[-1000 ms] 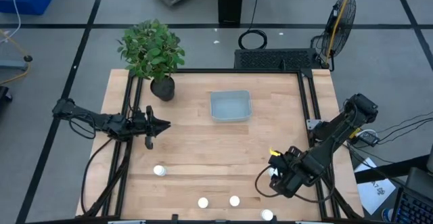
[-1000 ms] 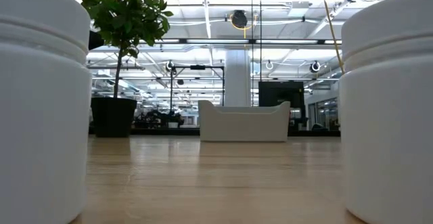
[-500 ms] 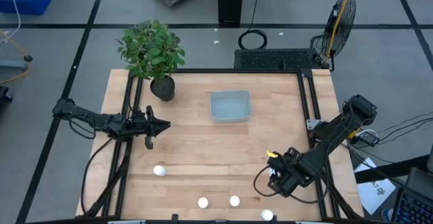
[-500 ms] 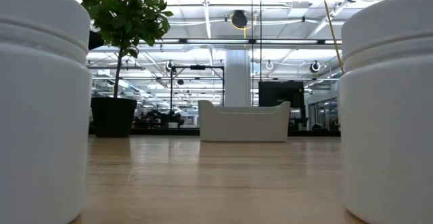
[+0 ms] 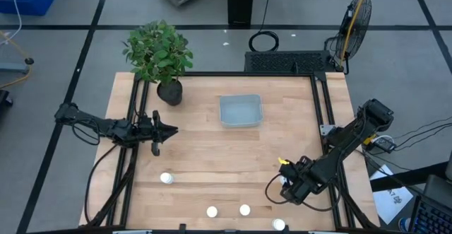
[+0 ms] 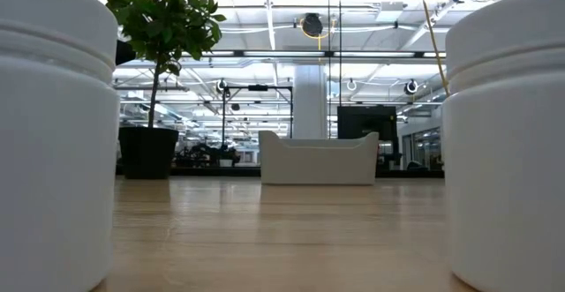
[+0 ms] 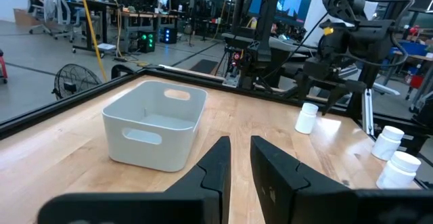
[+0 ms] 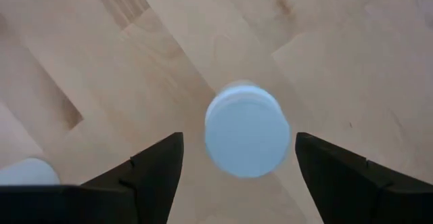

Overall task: Pick and place pill bottles into a basket
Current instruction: Put the white pill bottle into the white bin

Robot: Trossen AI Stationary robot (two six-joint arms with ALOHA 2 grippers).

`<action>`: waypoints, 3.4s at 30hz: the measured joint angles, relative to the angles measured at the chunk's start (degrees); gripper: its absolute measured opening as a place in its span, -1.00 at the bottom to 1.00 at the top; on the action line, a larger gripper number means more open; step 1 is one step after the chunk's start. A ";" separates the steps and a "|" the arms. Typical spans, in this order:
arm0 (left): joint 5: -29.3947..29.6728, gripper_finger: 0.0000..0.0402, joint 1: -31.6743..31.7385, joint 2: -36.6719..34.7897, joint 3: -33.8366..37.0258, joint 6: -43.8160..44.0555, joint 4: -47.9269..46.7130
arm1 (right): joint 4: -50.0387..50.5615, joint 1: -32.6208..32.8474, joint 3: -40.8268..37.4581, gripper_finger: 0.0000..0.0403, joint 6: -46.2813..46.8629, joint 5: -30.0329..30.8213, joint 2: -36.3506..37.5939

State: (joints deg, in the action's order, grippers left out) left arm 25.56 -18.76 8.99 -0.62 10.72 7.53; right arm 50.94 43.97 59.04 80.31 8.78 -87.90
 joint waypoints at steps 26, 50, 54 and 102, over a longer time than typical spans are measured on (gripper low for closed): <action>0.00 -0.70 0.00 0.00 0.00 0.00 0.00 | -1.86 -0.38 -0.61 -0.26 -2.44 1.70 0.11; 0.00 -0.70 0.00 0.00 0.02 0.00 0.00 | -13.37 -28.60 -0.49 -0.26 -40.44 9.40 12.81; 0.00 -0.70 0.00 0.00 0.01 0.02 0.00 | -21.63 -34.64 -0.48 -0.25 -50.17 9.50 15.37; -0.02 -0.70 0.00 0.00 0.00 0.00 0.01 | -7.39 -64.70 24.07 -0.21 -70.87 -5.82 -16.75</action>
State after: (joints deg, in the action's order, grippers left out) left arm 25.54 -18.76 8.99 -0.62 10.72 7.54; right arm 43.55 -20.73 83.11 9.44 2.96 -104.65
